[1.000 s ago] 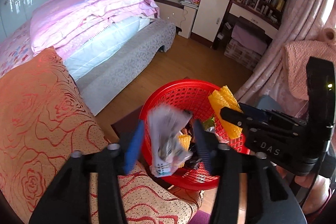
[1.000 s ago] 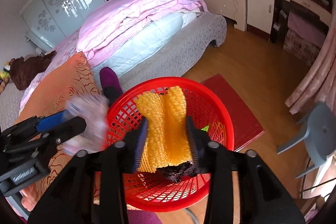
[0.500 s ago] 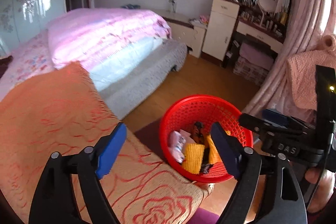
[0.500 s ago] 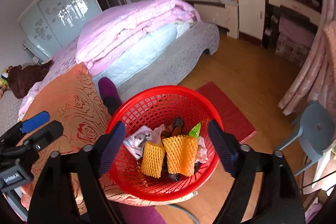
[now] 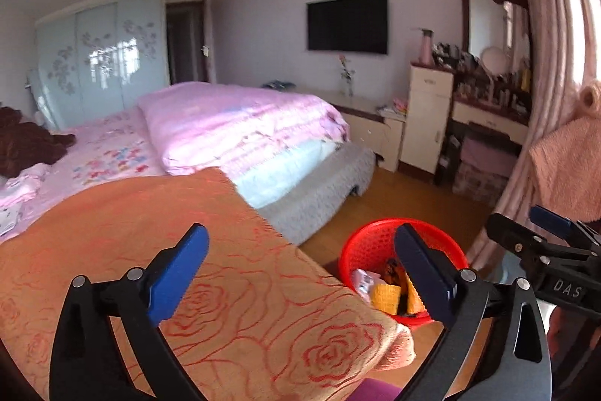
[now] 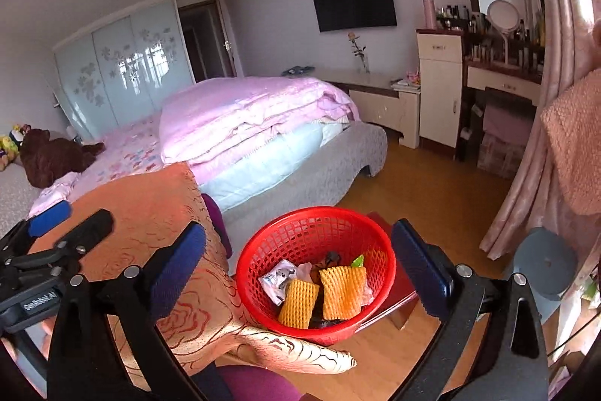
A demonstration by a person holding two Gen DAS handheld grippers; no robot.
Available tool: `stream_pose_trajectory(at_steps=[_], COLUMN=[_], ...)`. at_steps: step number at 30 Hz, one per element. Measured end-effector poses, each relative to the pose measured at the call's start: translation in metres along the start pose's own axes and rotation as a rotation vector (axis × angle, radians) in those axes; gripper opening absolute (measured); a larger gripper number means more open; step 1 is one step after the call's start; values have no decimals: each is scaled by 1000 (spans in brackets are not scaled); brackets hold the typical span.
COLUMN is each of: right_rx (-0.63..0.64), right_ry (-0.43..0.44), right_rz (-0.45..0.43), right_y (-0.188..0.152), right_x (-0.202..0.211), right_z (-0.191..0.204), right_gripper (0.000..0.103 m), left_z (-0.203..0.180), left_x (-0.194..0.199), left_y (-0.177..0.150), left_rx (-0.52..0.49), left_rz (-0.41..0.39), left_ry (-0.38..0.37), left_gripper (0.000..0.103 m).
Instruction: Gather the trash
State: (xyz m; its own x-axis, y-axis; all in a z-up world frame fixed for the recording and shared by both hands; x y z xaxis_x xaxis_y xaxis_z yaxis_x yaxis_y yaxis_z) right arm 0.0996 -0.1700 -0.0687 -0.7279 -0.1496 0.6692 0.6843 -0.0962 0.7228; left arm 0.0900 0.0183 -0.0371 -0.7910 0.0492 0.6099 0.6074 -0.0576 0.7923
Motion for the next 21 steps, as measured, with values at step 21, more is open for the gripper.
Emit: stream_pose_trajectory(at_steps=[21], right_rx=[6], right_ry=[-75], right_rz=[-15], right_y=[-12], right_x=[12], right_z=[2], right_gripper=[96], left_z=[5], left_x=[9], left_y=[-20], left_rx=[-12], left_rz=[31], left_ry=[39], left_gripper=[95])
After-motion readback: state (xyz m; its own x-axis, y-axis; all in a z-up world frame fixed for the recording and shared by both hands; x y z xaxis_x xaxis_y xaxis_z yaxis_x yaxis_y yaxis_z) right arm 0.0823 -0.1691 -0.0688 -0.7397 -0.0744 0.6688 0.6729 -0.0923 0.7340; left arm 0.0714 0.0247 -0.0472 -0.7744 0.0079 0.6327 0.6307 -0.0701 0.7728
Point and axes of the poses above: each gripper's, at about its wrist camera, not at the fingertips, and x roughly against the way its jaws point, z to its left, y to its top, the point moved 10 cm from there along -x, roughly the way its jaws point, and after that the axes turned 11 degrees about z, right-handed, at the moved point
